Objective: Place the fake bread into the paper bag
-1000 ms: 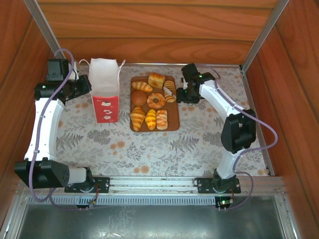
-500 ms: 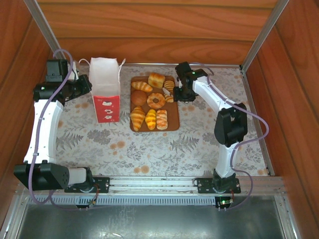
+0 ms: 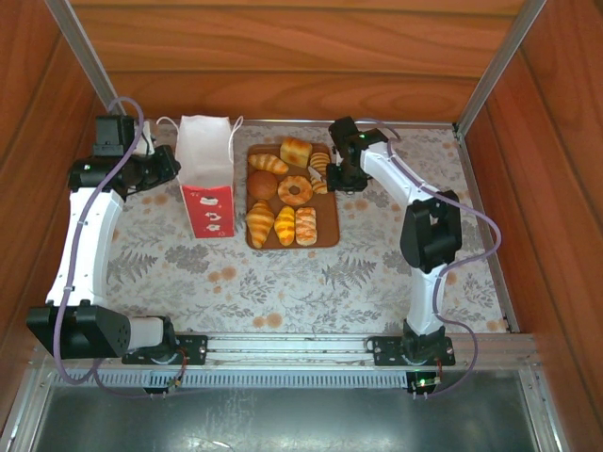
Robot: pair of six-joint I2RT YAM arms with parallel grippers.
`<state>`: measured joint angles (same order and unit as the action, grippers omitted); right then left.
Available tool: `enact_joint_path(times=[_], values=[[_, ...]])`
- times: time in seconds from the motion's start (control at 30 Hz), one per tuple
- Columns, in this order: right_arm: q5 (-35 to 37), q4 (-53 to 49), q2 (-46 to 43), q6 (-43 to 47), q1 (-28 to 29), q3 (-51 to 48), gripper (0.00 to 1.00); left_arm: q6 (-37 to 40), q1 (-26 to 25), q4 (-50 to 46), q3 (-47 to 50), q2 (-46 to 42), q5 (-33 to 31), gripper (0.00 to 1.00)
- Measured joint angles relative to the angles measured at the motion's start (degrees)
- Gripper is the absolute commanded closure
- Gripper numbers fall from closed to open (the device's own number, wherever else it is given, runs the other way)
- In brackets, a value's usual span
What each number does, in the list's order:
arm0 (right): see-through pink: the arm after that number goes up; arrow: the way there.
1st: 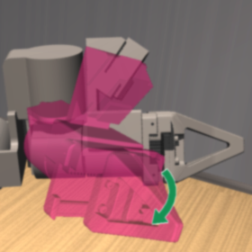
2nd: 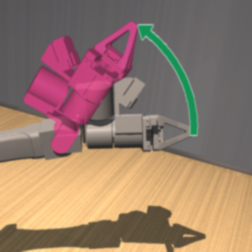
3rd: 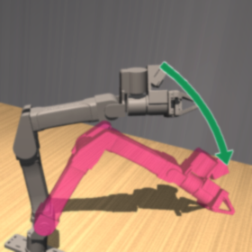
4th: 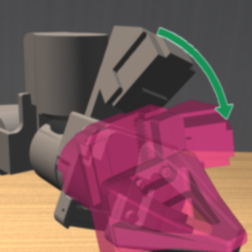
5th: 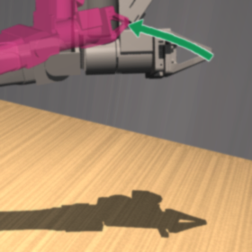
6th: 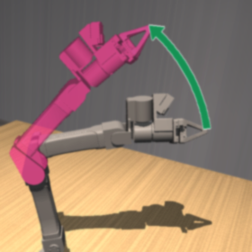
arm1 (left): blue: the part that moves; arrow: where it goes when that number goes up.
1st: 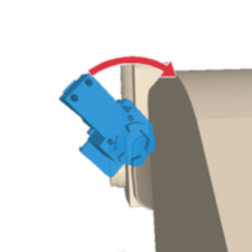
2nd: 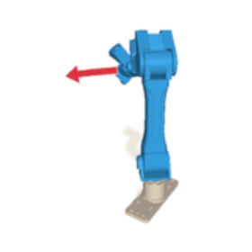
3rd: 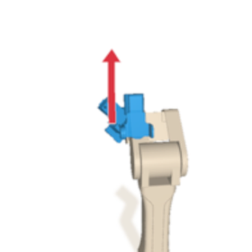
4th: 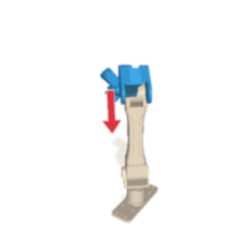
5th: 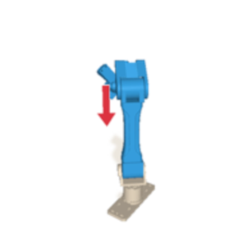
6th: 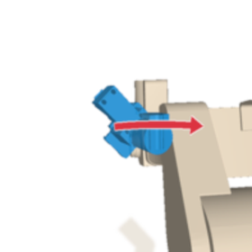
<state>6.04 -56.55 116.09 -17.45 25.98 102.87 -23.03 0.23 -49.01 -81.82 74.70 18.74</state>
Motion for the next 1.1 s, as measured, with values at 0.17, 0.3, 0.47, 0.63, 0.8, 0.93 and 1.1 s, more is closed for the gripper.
enact_joint_path(times=[0.17,0.3,0.47,0.63,0.8,0.93,1.1], values=[[0.42,-0.55,1.33,0.33,0.22,1.44,0.47,-0.09,-0.26,0.24,1.27,0.24,0.17,1.00],[1.01,-0.74,1.77,0.68,0.48,2.75,0.47,-0.42,-0.79,0.68,2.10,0.31,0.31,1.00],[1.25,-1.27,2.73,0.92,0.70,4.17,0.47,-0.87,-1.09,1.49,2.23,0.37,0.68,1.00],[1.29,-1.88,4.57,0.92,0.76,5.05,0.47,-1.03,-1.09,2.05,3.19,0.39,0.63,0.90],[1.62,-3.08,5.38,0.92,1.03,5.14,0.46,-0.85,-1.09,2.56,3.48,0.39,0.37,0.77],[1.84,-3.28,5.38,0.92,1.18,5.20,0.47,-0.46,-1.09,2.93,3.48,0.39,-1.11,0.54],[1.84,-3.52,5.40,0.90,1.40,5.25,0.48,1.01,-1.09,2.99,3.48,-0.72,-2.75,0.37]])
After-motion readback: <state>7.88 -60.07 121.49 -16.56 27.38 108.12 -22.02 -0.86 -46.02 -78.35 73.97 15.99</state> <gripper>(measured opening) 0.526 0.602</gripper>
